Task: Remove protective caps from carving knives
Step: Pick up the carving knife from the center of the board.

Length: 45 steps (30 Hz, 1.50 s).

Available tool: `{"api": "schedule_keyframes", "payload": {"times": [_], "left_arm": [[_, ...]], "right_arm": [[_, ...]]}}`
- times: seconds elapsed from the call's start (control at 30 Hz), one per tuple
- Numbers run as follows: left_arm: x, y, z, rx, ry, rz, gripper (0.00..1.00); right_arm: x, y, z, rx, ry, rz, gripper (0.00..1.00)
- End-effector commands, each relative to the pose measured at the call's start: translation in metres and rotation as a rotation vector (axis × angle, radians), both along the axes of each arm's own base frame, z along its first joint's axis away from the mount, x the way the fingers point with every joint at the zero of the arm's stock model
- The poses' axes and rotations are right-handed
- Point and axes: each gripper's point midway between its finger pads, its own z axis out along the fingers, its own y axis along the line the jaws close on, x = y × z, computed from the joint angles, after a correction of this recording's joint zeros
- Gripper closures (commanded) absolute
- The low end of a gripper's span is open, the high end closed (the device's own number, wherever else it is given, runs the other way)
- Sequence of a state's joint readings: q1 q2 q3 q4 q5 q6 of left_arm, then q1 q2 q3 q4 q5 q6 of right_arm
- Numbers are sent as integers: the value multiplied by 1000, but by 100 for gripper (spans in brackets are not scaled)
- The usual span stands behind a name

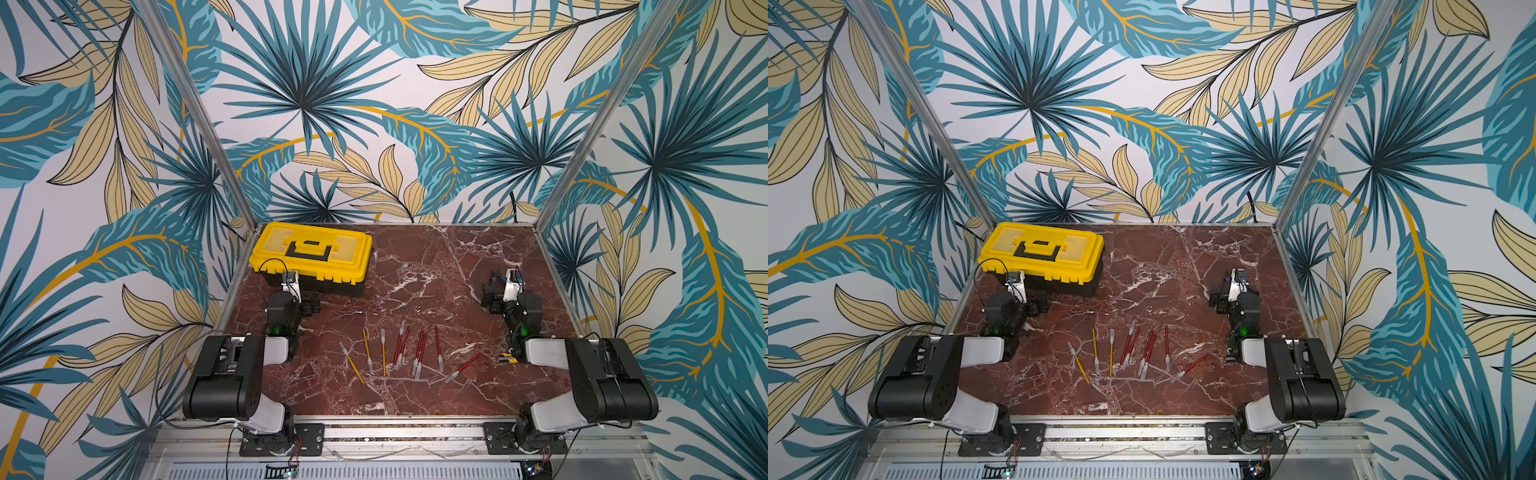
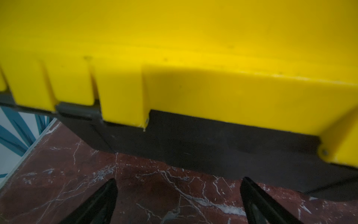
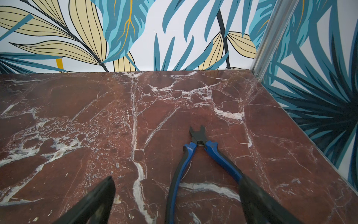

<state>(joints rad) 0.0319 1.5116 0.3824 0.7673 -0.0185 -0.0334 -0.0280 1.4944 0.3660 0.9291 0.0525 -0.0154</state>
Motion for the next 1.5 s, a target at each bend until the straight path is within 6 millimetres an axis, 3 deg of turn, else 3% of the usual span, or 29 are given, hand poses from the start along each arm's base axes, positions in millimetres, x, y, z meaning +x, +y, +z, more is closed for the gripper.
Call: {"api": "schedule_keyframes", "payload": {"times": [0.0, 0.23, 0.43, 0.5, 0.6, 0.7, 0.8, 0.87, 0.93, 1.03, 1.2, 1.4, 1.47], "left_arm": [[13, 0, 20, 8, -60, -4, 0], [13, 0, 20, 8, -59, -5, 0], [13, 1, 19, -3, -58, -8, 0], [13, 2, 21, -10, -65, -12, 0], [17, 6, 48, -6, -68, 10, 0], [13, 19, 89, -37, -96, 115, 0], [-4, 34, 127, -146, -128, 283, 0], [-27, 53, 140, -322, -136, 474, 0], [-47, 59, 150, -423, -166, 544, 0], [-63, 49, 168, -491, -231, 475, 0], [-90, 53, 178, -570, -223, 522, 0], [-89, 19, 188, -588, -160, 321, 4], [-92, 8, 183, -585, -113, 287, 3]], "right_arm": [[0, -1, -4, 6, 15, -10, 1], [0, -1, -5, 10, 16, -14, 0], [0, -10, -4, 10, 14, -67, 0], [-6, -21, 2, 19, -23, -138, 0], [-23, -38, 27, 23, -56, -245, 0], [-34, -41, 64, 52, -98, -280, 1], [-55, -47, 96, 99, -157, -360, 0], [-67, -47, 109, 126, -121, -399, 1], [-78, -39, 117, 140, -74, -384, 0], [-92, -22, 127, 134, -45, -339, 1], [-100, 18, 119, 156, 95, -187, 1], [-101, 64, 101, 87, 195, -32, 2], [-102, 78, 95, 61, 227, 15, 12]]}}
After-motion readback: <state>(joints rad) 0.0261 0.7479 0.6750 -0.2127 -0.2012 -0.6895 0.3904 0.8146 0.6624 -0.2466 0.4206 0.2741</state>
